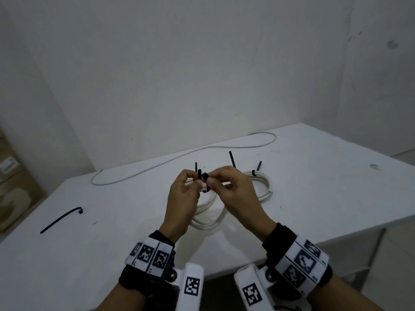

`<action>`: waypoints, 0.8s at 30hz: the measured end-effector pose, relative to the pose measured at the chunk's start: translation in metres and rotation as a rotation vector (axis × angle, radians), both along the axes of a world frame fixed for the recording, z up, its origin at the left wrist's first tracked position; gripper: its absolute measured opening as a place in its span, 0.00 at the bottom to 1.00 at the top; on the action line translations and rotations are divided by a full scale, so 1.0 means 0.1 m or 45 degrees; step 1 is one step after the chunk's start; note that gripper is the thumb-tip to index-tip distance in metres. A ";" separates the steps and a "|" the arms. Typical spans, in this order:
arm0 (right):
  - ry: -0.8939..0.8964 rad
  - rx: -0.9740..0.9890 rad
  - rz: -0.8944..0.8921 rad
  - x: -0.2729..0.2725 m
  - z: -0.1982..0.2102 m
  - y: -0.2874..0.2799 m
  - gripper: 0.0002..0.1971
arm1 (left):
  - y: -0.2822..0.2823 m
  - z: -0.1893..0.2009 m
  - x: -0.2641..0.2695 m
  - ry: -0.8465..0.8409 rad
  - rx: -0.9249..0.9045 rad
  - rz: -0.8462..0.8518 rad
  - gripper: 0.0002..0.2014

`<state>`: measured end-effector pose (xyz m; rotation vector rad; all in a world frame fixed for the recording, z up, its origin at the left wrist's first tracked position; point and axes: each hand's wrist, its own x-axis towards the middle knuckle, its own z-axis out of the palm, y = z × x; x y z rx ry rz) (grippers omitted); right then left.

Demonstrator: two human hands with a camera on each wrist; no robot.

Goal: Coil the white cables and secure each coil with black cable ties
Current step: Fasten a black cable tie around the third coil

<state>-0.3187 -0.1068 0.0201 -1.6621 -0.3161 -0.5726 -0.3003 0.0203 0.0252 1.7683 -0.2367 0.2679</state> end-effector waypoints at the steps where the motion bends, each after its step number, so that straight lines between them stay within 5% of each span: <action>1: 0.024 0.082 0.004 0.02 0.01 0.01 0.06 | -0.01 -0.01 -0.01 -0.059 0.021 0.006 0.03; 8: 0.163 0.261 0.098 0.01 0.01 0.07 0.07 | -0.03 -0.08 0.00 -0.287 0.139 0.086 0.07; 24: 0.190 0.317 0.157 -0.02 0.03 0.06 0.08 | 0.03 -0.14 0.00 -0.335 0.218 0.101 0.06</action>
